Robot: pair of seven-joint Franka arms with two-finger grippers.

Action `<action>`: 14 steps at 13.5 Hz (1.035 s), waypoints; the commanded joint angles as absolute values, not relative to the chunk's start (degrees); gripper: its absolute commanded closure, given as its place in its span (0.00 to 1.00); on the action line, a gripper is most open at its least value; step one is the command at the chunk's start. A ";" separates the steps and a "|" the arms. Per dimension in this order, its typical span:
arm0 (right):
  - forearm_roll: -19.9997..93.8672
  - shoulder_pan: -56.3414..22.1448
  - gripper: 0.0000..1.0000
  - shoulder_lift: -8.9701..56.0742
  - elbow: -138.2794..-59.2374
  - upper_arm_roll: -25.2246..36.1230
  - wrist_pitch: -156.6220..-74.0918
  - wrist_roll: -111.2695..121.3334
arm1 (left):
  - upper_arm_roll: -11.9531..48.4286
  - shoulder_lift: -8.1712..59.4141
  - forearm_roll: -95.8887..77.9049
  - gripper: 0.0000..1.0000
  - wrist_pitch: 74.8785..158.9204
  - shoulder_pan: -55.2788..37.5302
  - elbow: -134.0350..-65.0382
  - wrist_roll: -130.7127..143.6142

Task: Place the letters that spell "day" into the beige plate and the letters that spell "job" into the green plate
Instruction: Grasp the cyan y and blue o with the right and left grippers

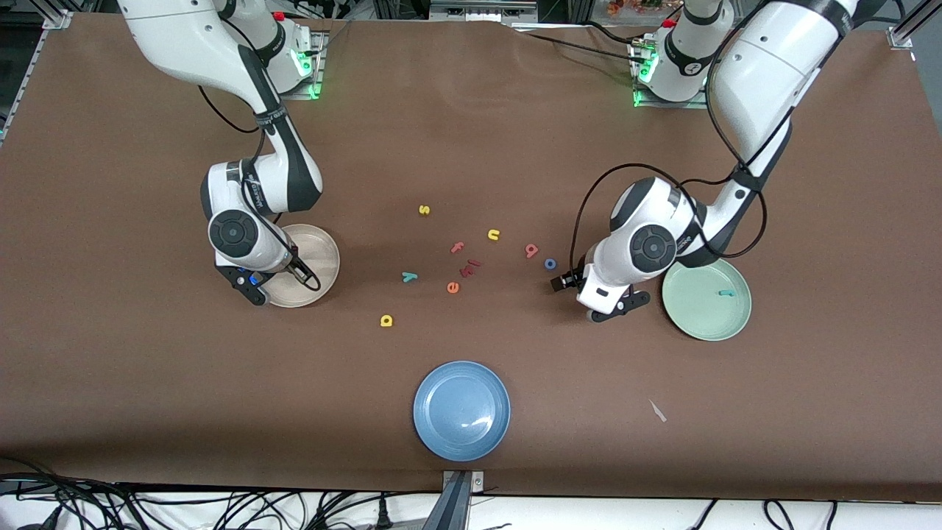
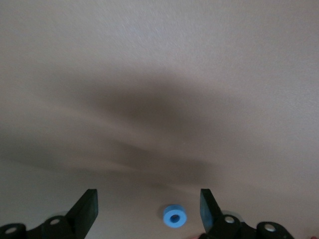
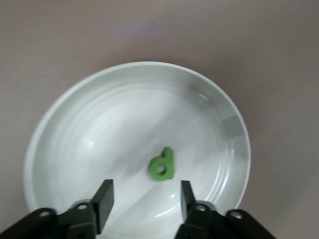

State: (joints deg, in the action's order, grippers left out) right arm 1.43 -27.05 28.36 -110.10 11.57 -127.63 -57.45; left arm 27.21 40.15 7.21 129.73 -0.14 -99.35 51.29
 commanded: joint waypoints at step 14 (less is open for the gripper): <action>3.87 -33.84 0.19 43.50 -90.88 0.79 -134.38 -95.80 | 26.28 44.12 8.79 0.47 131.22 -5.27 -97.56 62.14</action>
